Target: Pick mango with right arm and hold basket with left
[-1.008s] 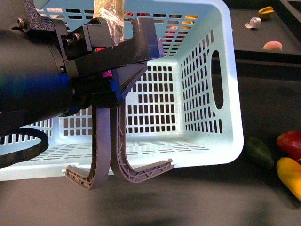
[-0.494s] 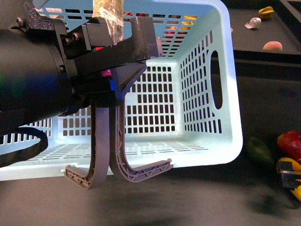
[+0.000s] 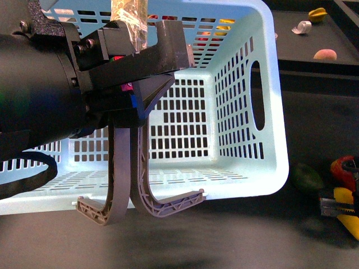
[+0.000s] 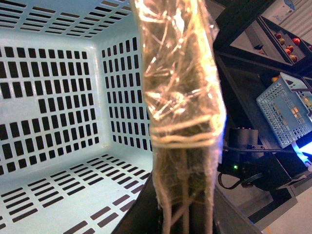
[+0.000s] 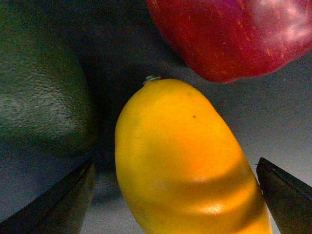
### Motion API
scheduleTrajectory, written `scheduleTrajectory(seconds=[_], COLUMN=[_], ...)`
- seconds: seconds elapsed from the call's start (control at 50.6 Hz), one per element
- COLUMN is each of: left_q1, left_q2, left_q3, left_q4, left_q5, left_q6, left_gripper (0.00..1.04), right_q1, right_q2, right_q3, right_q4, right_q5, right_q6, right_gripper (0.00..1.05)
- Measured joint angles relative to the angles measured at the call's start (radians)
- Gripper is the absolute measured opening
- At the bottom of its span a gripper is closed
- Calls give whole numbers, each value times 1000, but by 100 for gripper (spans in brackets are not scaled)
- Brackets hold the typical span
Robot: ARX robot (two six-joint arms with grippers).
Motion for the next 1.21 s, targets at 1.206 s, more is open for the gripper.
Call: scheduleTrajectory(seconds=[1.206], left_q1=[0], left_q2=[0], left_q3=[0], left_q4=[0], left_q5=[-1], left_q6=[0], left_gripper=[7], right_q1=[179], right_q2=[-931], right_q3=[-362], right_q4=[-99], right_q5=[-418], right_q6=[286], right_gripper=[59])
